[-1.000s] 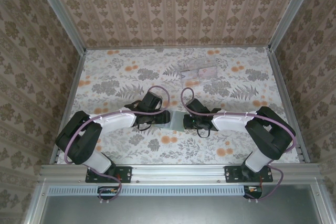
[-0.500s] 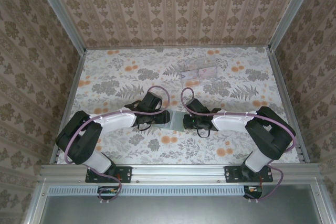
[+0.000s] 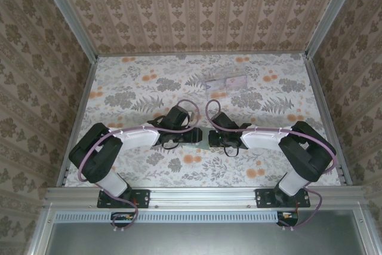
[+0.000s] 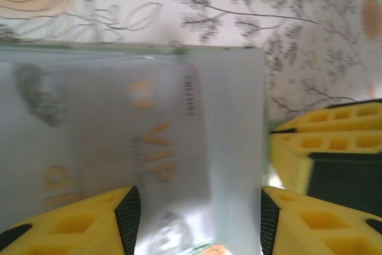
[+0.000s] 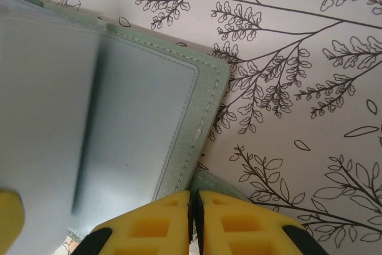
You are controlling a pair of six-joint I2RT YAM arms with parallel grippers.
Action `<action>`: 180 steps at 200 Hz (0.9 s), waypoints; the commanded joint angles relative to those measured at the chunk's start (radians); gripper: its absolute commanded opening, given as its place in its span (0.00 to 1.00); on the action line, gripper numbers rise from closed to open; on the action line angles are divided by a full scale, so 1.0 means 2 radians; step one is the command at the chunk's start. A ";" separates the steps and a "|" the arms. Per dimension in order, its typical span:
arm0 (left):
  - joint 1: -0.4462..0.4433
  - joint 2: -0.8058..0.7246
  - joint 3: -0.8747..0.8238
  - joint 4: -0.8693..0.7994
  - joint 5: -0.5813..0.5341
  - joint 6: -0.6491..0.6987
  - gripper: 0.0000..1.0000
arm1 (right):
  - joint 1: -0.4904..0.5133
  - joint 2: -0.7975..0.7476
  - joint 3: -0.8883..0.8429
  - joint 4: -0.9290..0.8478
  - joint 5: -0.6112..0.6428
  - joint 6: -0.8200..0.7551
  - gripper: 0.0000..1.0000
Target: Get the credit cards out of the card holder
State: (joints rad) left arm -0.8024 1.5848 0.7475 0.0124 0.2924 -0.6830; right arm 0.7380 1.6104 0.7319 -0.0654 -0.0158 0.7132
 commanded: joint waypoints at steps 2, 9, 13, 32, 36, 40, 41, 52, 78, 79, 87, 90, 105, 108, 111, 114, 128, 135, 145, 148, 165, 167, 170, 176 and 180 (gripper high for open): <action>-0.006 -0.003 0.001 0.029 0.045 -0.014 0.56 | 0.005 0.018 -0.013 0.011 -0.017 0.012 0.15; -0.007 -0.006 0.003 0.028 0.045 -0.014 0.57 | 0.005 0.015 -0.015 0.015 -0.017 0.013 0.15; -0.007 -0.008 0.003 0.027 0.045 -0.013 0.57 | 0.005 0.013 -0.017 0.017 -0.017 0.014 0.15; -0.010 -0.014 0.007 0.023 0.043 -0.011 0.59 | 0.003 0.000 -0.024 0.023 -0.014 0.017 0.15; -0.010 -0.015 0.008 0.022 0.043 -0.011 0.61 | 0.002 -0.004 -0.025 0.024 -0.014 0.017 0.15; -0.011 -0.015 0.008 0.021 0.043 -0.011 0.62 | 0.002 -0.007 -0.026 0.024 -0.012 0.018 0.15; -0.011 -0.015 0.008 0.022 0.043 -0.011 0.62 | 0.001 -0.008 -0.026 0.024 -0.012 0.018 0.15; -0.013 -0.014 0.009 0.024 0.044 -0.011 0.63 | 0.000 -0.019 -0.030 0.023 -0.006 0.019 0.15; -0.017 -0.007 0.013 0.027 0.045 -0.012 0.62 | -0.004 -0.051 -0.041 0.013 0.019 0.023 0.16; -0.018 -0.008 0.012 0.027 0.044 -0.013 0.63 | -0.005 -0.052 -0.043 0.013 0.020 0.023 0.16; -0.016 -0.011 0.009 0.026 0.038 -0.014 0.62 | -0.005 -0.062 -0.047 0.019 0.020 0.022 0.16; -0.015 -0.012 0.007 0.026 0.036 -0.015 0.62 | -0.005 -0.065 -0.048 0.021 0.018 0.021 0.16; -0.009 -0.024 0.004 0.015 0.027 -0.010 0.62 | -0.005 -0.072 -0.049 0.030 0.003 0.017 0.17; -0.007 -0.028 0.004 0.011 0.024 -0.007 0.62 | -0.005 -0.072 -0.047 0.032 -0.004 0.016 0.17; -0.005 -0.032 0.003 0.006 0.021 -0.005 0.62 | -0.005 -0.071 -0.046 0.034 -0.010 0.014 0.17; -0.002 -0.036 0.003 0.003 0.017 -0.002 0.61 | -0.005 -0.070 -0.044 0.038 -0.015 0.014 0.17; 0.010 -0.058 0.000 -0.012 0.010 0.007 0.61 | -0.004 -0.061 -0.038 0.055 -0.044 0.019 0.19; 0.018 -0.067 -0.001 -0.018 0.008 0.010 0.60 | -0.004 -0.055 -0.035 0.067 -0.057 0.023 0.20; 0.030 -0.078 -0.003 -0.028 0.006 0.015 0.58 | -0.003 -0.046 -0.030 0.083 -0.073 0.031 0.21; 0.033 -0.081 -0.005 -0.030 0.005 0.017 0.57 | -0.003 -0.043 -0.029 0.088 -0.077 0.034 0.21; 0.055 -0.086 -0.014 -0.035 0.005 0.025 0.47 | -0.003 -0.021 -0.021 0.119 -0.100 0.053 0.21; 0.058 -0.085 -0.015 -0.035 0.004 0.025 0.45 | -0.003 -0.019 -0.021 0.122 -0.102 0.056 0.21; 0.062 -0.083 -0.017 -0.035 0.004 0.026 0.43 | -0.003 -0.015 -0.019 0.127 -0.104 0.060 0.21; 0.068 -0.081 -0.020 -0.035 0.005 0.028 0.38 | -0.002 -0.008 -0.016 0.136 -0.109 0.068 0.21; 0.074 -0.077 -0.021 -0.035 0.008 0.029 0.34 | -0.003 -0.002 -0.014 0.141 -0.111 0.075 0.21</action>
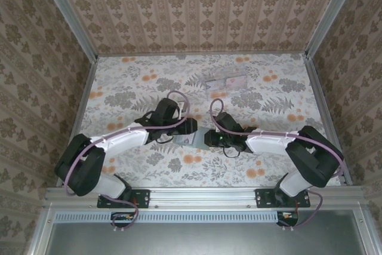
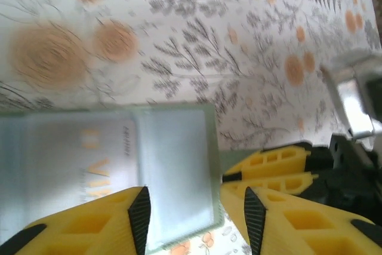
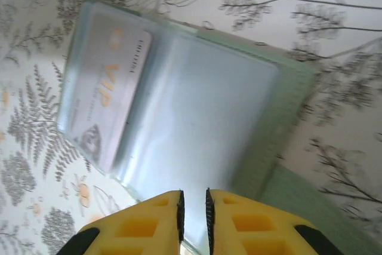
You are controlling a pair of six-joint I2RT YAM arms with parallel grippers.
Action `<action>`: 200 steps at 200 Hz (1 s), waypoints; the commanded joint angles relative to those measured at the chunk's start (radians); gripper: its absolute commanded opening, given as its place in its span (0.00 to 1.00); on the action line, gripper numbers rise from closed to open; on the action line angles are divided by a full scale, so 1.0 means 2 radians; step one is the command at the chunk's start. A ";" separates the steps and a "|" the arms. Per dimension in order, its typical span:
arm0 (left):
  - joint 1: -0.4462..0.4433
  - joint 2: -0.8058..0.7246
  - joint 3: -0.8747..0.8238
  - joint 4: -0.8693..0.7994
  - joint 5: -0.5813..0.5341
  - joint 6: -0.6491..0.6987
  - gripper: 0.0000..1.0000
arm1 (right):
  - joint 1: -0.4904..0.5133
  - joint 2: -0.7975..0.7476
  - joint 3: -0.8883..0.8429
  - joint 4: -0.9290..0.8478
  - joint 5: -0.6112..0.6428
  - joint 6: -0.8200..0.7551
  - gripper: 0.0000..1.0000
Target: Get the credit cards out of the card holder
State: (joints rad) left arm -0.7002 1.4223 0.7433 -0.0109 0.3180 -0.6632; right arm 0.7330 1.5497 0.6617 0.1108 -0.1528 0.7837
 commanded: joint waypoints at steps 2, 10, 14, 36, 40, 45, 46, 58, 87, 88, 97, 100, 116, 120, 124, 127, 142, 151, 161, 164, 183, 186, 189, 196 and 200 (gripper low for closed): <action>0.025 0.006 -0.020 -0.023 -0.005 0.020 0.33 | 0.000 0.031 0.022 0.056 -0.045 0.042 0.21; 0.032 0.015 -0.022 -0.022 -0.003 0.023 0.28 | 0.000 0.041 0.024 0.071 -0.052 0.052 0.21; 0.035 0.020 -0.023 -0.022 -0.002 0.025 0.26 | 0.000 0.046 0.026 0.078 -0.056 0.058 0.20; 0.041 0.043 -0.029 -0.010 0.005 0.026 0.25 | 0.001 0.065 0.030 0.104 -0.064 0.082 0.19; 0.041 0.047 -0.029 -0.008 0.007 0.026 0.25 | 0.001 0.068 0.030 0.106 -0.065 0.084 0.19; 0.041 0.051 -0.030 -0.005 0.008 0.026 0.25 | 0.001 0.071 0.031 0.110 -0.067 0.087 0.19; 0.041 0.051 -0.031 -0.004 0.009 0.026 0.25 | 0.000 0.072 0.031 0.110 -0.067 0.088 0.19; 0.041 0.059 -0.033 0.002 0.013 0.024 0.25 | 0.001 0.078 0.033 0.115 -0.071 0.093 0.19; 0.040 0.070 -0.041 0.012 0.015 0.018 0.25 | 0.001 0.094 0.037 0.123 -0.078 0.103 0.18; 0.040 0.071 -0.041 0.012 0.015 0.018 0.25 | 0.001 0.094 0.037 0.123 -0.077 0.103 0.18; 0.040 0.073 -0.043 0.013 0.015 0.016 0.24 | 0.001 0.098 0.038 0.125 -0.077 0.107 0.18; 0.040 0.074 -0.043 0.014 0.015 0.016 0.24 | 0.001 0.100 0.039 0.125 -0.077 0.108 0.18; 0.037 0.077 -0.046 0.017 0.015 0.013 0.24 | 0.001 0.106 0.039 0.126 -0.077 0.112 0.18; 0.036 0.078 -0.047 0.017 0.014 0.013 0.24 | 0.001 0.107 0.039 0.128 -0.078 0.112 0.18; 0.035 0.080 -0.047 0.017 0.014 0.013 0.24 | 0.001 0.109 0.039 0.130 -0.078 0.113 0.18; 0.035 0.080 -0.047 0.017 0.014 0.013 0.24 | 0.001 0.110 0.039 0.131 -0.079 0.114 0.18; 0.032 0.082 -0.047 0.016 0.012 0.011 0.24 | 0.001 0.115 0.040 0.137 -0.081 0.118 0.18; 0.031 0.083 -0.047 0.017 0.012 0.011 0.24 | 0.000 0.119 0.041 0.140 -0.082 0.119 0.18; 0.030 0.082 -0.047 0.015 0.011 0.011 0.24 | 0.000 0.122 0.043 0.142 -0.085 0.121 0.18; 0.029 0.082 -0.047 0.015 0.011 0.010 0.24 | 0.000 0.124 0.044 0.142 -0.085 0.121 0.19; 0.027 0.081 -0.046 0.015 0.010 0.010 0.24 | -0.002 0.129 0.042 0.152 -0.090 0.128 0.19; 0.026 0.081 -0.047 0.015 0.011 0.010 0.24 | -0.002 0.130 0.042 0.154 -0.090 0.129 0.19; 0.026 0.082 -0.046 0.014 0.011 0.010 0.24 | -0.003 0.131 0.041 0.157 -0.091 0.130 0.19; 0.026 0.081 -0.046 0.014 0.010 0.010 0.24 | -0.004 0.132 0.040 0.160 -0.092 0.132 0.18; 0.025 0.081 -0.046 0.014 0.010 0.010 0.24 | -0.004 0.133 0.040 0.161 -0.093 0.133 0.17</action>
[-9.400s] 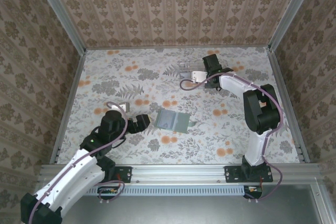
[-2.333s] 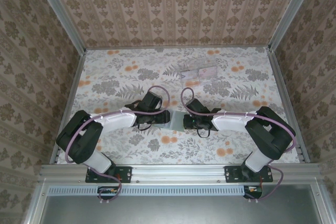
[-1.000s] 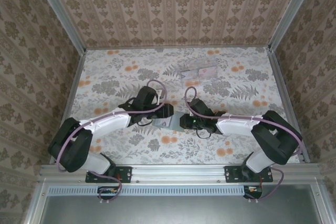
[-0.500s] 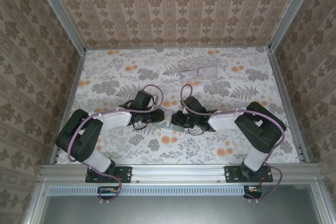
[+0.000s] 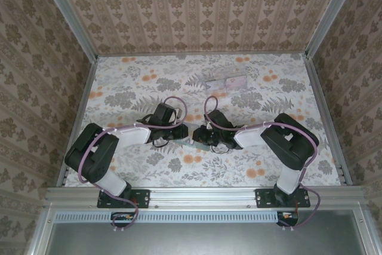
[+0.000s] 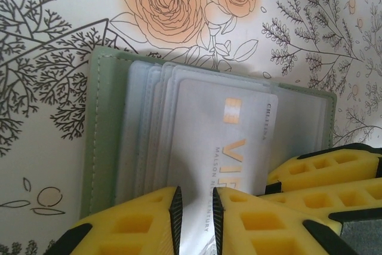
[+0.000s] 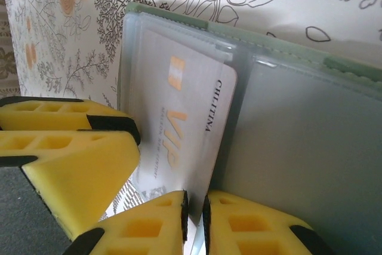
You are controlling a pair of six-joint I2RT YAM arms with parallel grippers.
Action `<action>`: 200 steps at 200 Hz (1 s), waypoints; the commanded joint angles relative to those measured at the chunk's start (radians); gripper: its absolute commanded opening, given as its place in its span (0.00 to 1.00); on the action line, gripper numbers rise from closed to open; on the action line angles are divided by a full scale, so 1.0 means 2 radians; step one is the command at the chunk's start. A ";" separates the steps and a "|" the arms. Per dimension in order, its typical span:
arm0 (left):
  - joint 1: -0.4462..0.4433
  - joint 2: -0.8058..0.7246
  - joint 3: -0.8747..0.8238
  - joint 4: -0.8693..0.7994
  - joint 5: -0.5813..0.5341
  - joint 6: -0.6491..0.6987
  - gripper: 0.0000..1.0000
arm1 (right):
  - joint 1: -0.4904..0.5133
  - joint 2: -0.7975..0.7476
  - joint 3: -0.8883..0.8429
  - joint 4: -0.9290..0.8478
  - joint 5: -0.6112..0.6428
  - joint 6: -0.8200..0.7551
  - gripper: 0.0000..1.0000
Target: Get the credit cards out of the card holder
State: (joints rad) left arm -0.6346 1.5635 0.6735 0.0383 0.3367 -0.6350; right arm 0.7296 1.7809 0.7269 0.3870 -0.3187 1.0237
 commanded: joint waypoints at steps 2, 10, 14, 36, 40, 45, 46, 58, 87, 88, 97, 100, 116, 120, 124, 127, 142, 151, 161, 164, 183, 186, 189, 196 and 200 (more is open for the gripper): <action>-0.008 0.010 -0.011 -0.011 0.000 -0.004 0.24 | -0.002 0.017 0.007 0.023 -0.010 0.013 0.16; -0.008 0.010 -0.011 -0.011 -0.001 -0.005 0.24 | -0.002 0.018 0.006 0.023 -0.009 0.013 0.15; -0.009 0.010 -0.011 -0.011 -0.001 -0.005 0.24 | -0.003 0.017 0.006 0.023 -0.010 0.014 0.14; -0.009 0.010 -0.009 -0.016 -0.005 -0.007 0.24 | -0.004 0.016 0.000 0.028 -0.010 0.016 0.00; -0.009 0.009 -0.009 -0.017 -0.007 -0.007 0.23 | -0.004 0.015 -0.002 0.027 -0.010 0.017 0.00; -0.009 0.009 -0.009 -0.019 -0.009 -0.008 0.22 | -0.005 0.014 -0.004 0.027 -0.009 0.017 0.00; -0.009 0.009 -0.009 -0.019 -0.009 -0.008 0.22 | -0.005 0.013 -0.004 0.027 -0.009 0.017 0.00; -0.008 0.008 -0.009 -0.024 -0.016 -0.010 0.19 | -0.007 0.009 -0.012 0.027 -0.007 0.018 0.00; 0.001 0.016 -0.005 -0.050 -0.039 -0.021 0.06 | -0.015 -0.006 -0.040 0.032 -0.003 0.020 0.00; 0.002 0.016 -0.005 -0.049 -0.039 -0.021 0.05 | -0.016 -0.007 -0.041 0.033 -0.003 0.020 0.00; 0.007 0.018 -0.008 -0.048 -0.039 -0.026 0.02 | -0.020 -0.012 -0.050 0.034 -0.002 0.020 0.00; 0.009 0.019 -0.010 -0.046 -0.040 -0.028 0.02 | -0.021 -0.013 -0.054 0.034 -0.003 0.020 0.00; 0.014 0.020 -0.015 -0.044 -0.037 -0.031 0.01 | -0.027 -0.025 -0.070 0.035 -0.002 0.018 0.00; 0.015 0.019 -0.015 -0.044 -0.037 -0.031 0.01 | -0.029 -0.028 -0.074 0.035 -0.002 0.018 0.00; 0.014 0.019 -0.015 -0.044 -0.037 -0.031 0.01 | -0.031 -0.031 -0.078 0.035 -0.001 0.017 0.00; 0.014 0.019 -0.015 -0.044 -0.037 -0.031 0.01 | -0.032 -0.033 -0.081 0.035 -0.002 0.016 0.00; 0.015 0.016 -0.015 -0.047 -0.037 -0.029 0.01 | -0.041 -0.044 -0.096 0.038 -0.003 0.014 0.00; 0.015 0.016 -0.012 -0.049 -0.037 -0.028 0.01 | -0.045 -0.051 -0.101 0.035 -0.003 0.011 0.00; 0.015 0.017 -0.011 -0.048 -0.036 -0.026 0.01 | -0.048 -0.056 -0.103 0.028 -0.005 0.006 0.00; 0.015 0.017 -0.011 -0.048 -0.035 -0.026 0.01 | -0.048 -0.057 -0.103 0.027 -0.005 0.005 0.00; 0.015 0.020 -0.006 -0.053 -0.037 -0.025 0.01 | -0.053 -0.063 -0.107 0.020 -0.009 -0.001 0.00; 0.015 0.019 -0.006 -0.054 -0.037 -0.024 0.01 | -0.054 -0.066 -0.108 0.018 -0.009 -0.001 0.00; 0.015 0.019 -0.006 -0.054 -0.037 -0.024 0.01 | -0.055 -0.068 -0.110 0.018 -0.010 -0.002 0.00; 0.015 0.018 -0.007 -0.054 -0.036 -0.023 0.01 | -0.060 -0.074 -0.116 0.016 -0.010 -0.003 0.00; 0.015 0.017 -0.006 -0.054 -0.036 -0.023 0.01 | -0.064 -0.079 -0.121 0.015 -0.010 -0.004 0.00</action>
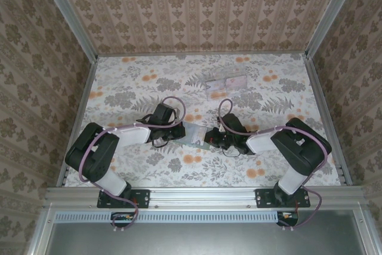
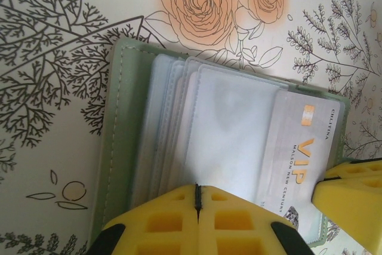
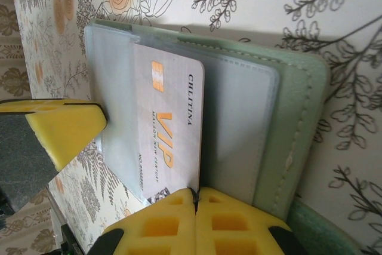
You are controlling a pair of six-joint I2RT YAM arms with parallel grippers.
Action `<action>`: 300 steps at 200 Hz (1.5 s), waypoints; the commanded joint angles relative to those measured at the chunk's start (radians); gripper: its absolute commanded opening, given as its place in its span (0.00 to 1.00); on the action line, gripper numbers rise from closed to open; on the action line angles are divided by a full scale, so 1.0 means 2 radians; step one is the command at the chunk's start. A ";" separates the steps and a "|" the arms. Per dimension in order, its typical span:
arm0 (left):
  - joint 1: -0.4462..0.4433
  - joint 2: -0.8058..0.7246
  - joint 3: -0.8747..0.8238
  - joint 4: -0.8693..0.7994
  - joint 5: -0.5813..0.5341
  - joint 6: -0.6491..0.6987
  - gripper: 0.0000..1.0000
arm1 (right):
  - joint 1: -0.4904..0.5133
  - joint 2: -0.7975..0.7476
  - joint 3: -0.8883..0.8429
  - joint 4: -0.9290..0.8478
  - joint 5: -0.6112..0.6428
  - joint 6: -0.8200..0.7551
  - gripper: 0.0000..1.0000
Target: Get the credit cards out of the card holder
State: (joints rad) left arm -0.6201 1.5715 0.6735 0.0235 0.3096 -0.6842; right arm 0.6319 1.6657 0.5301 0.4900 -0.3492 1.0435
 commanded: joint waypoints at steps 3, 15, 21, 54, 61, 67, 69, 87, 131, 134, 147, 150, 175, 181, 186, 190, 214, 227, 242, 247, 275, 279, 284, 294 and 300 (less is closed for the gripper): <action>0.008 0.012 -0.006 -0.046 -0.022 0.002 0.01 | -0.017 -0.025 -0.025 -0.038 0.006 -0.015 0.00; 0.008 0.011 -0.006 -0.048 -0.022 0.003 0.01 | -0.029 -0.043 -0.036 -0.045 0.003 -0.021 0.00; 0.008 0.010 -0.006 -0.049 -0.021 0.003 0.01 | -0.034 -0.054 -0.041 -0.049 -0.002 -0.026 0.00; 0.007 0.000 -0.001 -0.050 -0.014 0.006 0.01 | -0.052 -0.133 -0.044 -0.116 -0.017 -0.070 0.00; 0.007 -0.006 0.000 -0.051 -0.012 0.007 0.02 | -0.054 -0.165 -0.040 -0.137 -0.019 -0.082 0.00; 0.007 -0.010 0.002 -0.053 -0.011 0.008 0.03 | -0.056 -0.187 -0.035 -0.157 -0.017 -0.091 0.00; 0.007 -0.012 0.002 -0.053 -0.011 0.008 0.03 | -0.056 -0.193 -0.032 -0.167 -0.016 -0.096 0.00; 0.005 -0.038 0.005 -0.060 -0.011 0.012 0.07 | -0.058 -0.260 0.006 -0.266 0.011 -0.151 0.00; 0.003 -0.148 -0.007 -0.065 -0.036 0.008 0.51 | -0.058 -0.332 0.130 -0.443 0.106 -0.295 0.00; 0.003 -0.157 -0.009 -0.066 -0.037 0.008 0.56 | -0.058 -0.331 0.139 -0.451 0.111 -0.303 0.00; 0.002 -0.197 -0.017 -0.068 -0.044 0.006 0.76 | -0.057 -0.316 0.178 -0.475 0.131 -0.346 0.00; 0.002 -0.206 -0.019 -0.069 -0.047 0.005 0.80 | -0.057 -0.311 0.187 -0.479 0.134 -0.358 0.00; 0.002 -0.278 -0.040 -0.084 -0.066 0.007 0.98 | -0.054 -0.255 0.248 -0.489 0.169 -0.466 0.00; 0.002 -0.295 -0.046 -0.088 -0.070 0.007 1.00 | -0.052 -0.239 0.264 -0.492 0.176 -0.494 0.00; 0.002 -0.307 -0.051 -0.091 -0.072 0.008 1.00 | -0.050 -0.226 0.277 -0.492 0.183 -0.521 0.00; 0.002 -0.316 -0.056 -0.093 -0.074 0.007 1.00 | -0.048 -0.216 0.285 -0.492 0.189 -0.542 0.00; 0.003 -0.364 -0.087 -0.098 -0.080 -0.002 1.00 | -0.034 -0.157 0.327 -0.480 0.240 -0.664 0.00; 0.003 -0.389 -0.103 -0.100 -0.082 -0.007 1.00 | -0.023 -0.120 0.341 -0.469 0.273 -0.732 0.00; 0.004 -0.415 -0.120 -0.104 -0.083 -0.011 1.00 | -0.018 -0.080 0.358 -0.458 0.311 -0.796 0.00; 0.004 -0.423 -0.124 -0.106 -0.084 -0.013 1.00 | -0.017 -0.068 0.364 -0.452 0.320 -0.820 0.00; 0.006 -0.470 -0.138 -0.125 -0.087 -0.015 1.00 | -0.016 -0.018 0.361 -0.381 0.346 -0.959 0.00; 0.006 -0.475 -0.140 -0.126 -0.088 -0.015 1.00 | -0.018 -0.012 0.359 -0.370 0.346 -0.972 0.00; 0.006 -0.482 -0.142 -0.129 -0.087 -0.016 1.00 | -0.019 -0.005 0.359 -0.358 0.346 -0.993 0.00; 0.006 -0.493 -0.147 -0.132 -0.088 -0.018 1.00 | -0.022 0.010 0.367 -0.352 0.343 -1.027 0.00; 0.006 -0.499 -0.149 -0.135 -0.089 -0.019 1.00 | -0.026 0.019 0.376 -0.353 0.339 -1.042 0.00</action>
State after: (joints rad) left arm -0.6132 0.6231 0.3943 -0.2070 0.1509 -0.7033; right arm 0.5953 1.6558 1.2377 -0.3046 0.2813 -0.7570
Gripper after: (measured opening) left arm 0.997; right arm 0.065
